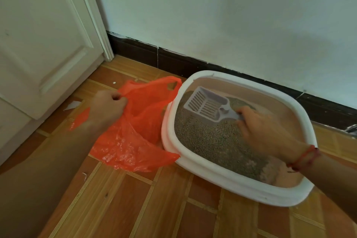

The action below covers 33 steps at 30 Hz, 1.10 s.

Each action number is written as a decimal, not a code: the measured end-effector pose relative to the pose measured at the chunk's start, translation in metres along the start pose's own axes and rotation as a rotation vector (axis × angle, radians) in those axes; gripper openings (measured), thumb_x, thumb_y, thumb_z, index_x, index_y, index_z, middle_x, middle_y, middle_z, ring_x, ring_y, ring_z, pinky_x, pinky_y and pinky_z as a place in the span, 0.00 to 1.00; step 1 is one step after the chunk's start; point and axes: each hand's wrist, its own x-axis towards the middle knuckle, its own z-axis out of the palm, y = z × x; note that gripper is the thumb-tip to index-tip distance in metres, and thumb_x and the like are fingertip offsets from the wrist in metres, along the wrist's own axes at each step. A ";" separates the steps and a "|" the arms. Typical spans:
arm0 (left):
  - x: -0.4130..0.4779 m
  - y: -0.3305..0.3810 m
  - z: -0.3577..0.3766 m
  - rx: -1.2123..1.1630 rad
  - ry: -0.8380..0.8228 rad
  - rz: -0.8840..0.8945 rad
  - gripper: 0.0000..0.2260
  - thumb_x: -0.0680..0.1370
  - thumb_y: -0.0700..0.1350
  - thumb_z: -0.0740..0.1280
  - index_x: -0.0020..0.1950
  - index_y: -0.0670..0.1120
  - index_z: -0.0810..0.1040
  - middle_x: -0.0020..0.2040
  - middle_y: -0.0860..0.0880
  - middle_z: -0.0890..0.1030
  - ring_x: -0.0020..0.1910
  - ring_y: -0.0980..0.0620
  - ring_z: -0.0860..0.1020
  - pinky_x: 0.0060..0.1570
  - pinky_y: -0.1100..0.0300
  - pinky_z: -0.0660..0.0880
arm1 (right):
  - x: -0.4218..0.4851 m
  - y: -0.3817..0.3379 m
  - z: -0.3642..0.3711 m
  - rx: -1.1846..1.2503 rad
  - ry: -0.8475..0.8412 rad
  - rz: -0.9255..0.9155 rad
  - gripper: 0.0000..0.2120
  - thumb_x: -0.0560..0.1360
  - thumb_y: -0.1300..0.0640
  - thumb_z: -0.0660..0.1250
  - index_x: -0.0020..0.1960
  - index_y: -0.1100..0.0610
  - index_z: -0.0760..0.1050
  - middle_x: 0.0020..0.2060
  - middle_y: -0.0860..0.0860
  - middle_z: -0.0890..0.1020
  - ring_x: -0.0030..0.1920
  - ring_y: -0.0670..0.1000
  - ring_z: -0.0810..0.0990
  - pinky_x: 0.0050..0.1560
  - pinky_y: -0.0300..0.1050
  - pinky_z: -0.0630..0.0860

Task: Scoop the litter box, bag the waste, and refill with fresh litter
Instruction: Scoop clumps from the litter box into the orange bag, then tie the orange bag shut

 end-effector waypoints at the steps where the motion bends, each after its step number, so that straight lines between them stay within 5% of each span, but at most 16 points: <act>1: 0.000 -0.001 0.000 0.006 0.001 -0.005 0.09 0.76 0.40 0.66 0.38 0.41 0.83 0.36 0.42 0.82 0.37 0.40 0.81 0.40 0.44 0.80 | 0.001 0.001 -0.001 0.016 0.015 0.013 0.08 0.82 0.52 0.54 0.57 0.52 0.68 0.41 0.46 0.75 0.36 0.46 0.74 0.42 0.49 0.76; 4: 0.000 -0.005 -0.002 0.036 0.000 -0.021 0.11 0.76 0.40 0.66 0.35 0.43 0.81 0.32 0.44 0.80 0.33 0.43 0.78 0.38 0.47 0.79 | 0.006 -0.001 -0.003 0.068 0.029 0.064 0.08 0.82 0.52 0.54 0.56 0.53 0.68 0.40 0.47 0.76 0.38 0.48 0.76 0.42 0.51 0.77; 9: -0.001 -0.015 -0.017 0.055 0.048 -0.077 0.09 0.75 0.41 0.66 0.36 0.41 0.82 0.34 0.40 0.82 0.35 0.39 0.80 0.40 0.44 0.80 | 0.021 -0.023 -0.006 0.104 -0.015 0.073 0.08 0.84 0.53 0.52 0.58 0.53 0.67 0.37 0.48 0.77 0.32 0.47 0.73 0.28 0.38 0.66; 17: -0.019 -0.044 -0.071 0.010 0.117 -0.155 0.08 0.77 0.44 0.66 0.42 0.43 0.83 0.37 0.43 0.83 0.38 0.42 0.82 0.39 0.48 0.81 | 0.080 -0.085 0.010 0.298 -0.010 0.071 0.07 0.82 0.55 0.57 0.58 0.58 0.67 0.40 0.50 0.75 0.36 0.47 0.76 0.30 0.38 0.70; 21: -0.037 -0.054 -0.096 -0.039 0.126 -0.138 0.09 0.79 0.42 0.65 0.42 0.49 0.83 0.34 0.51 0.81 0.30 0.54 0.78 0.28 0.62 0.74 | 0.101 -0.125 0.020 0.377 -0.038 0.102 0.09 0.81 0.55 0.60 0.59 0.58 0.69 0.42 0.51 0.76 0.39 0.49 0.78 0.35 0.42 0.77; 23: -0.042 -0.058 -0.107 -0.022 0.147 -0.144 0.09 0.79 0.43 0.66 0.40 0.50 0.82 0.34 0.50 0.81 0.32 0.52 0.78 0.32 0.58 0.75 | 0.106 -0.142 0.025 0.409 -0.080 0.110 0.08 0.81 0.55 0.60 0.58 0.57 0.68 0.44 0.53 0.77 0.41 0.51 0.80 0.39 0.47 0.80; 28: -0.048 -0.064 -0.133 0.076 0.223 -0.146 0.10 0.78 0.45 0.66 0.37 0.51 0.81 0.33 0.51 0.80 0.32 0.54 0.77 0.30 0.61 0.69 | 0.121 -0.176 0.031 0.406 -0.123 0.025 0.13 0.81 0.54 0.61 0.63 0.58 0.68 0.42 0.50 0.75 0.41 0.49 0.78 0.32 0.38 0.71; 33: -0.044 -0.066 -0.144 0.107 0.233 -0.123 0.09 0.79 0.45 0.66 0.39 0.53 0.80 0.33 0.54 0.80 0.31 0.60 0.76 0.30 0.64 0.70 | 0.134 -0.203 0.047 0.330 -0.213 0.006 0.13 0.80 0.55 0.60 0.62 0.60 0.71 0.40 0.51 0.77 0.38 0.50 0.78 0.34 0.41 0.75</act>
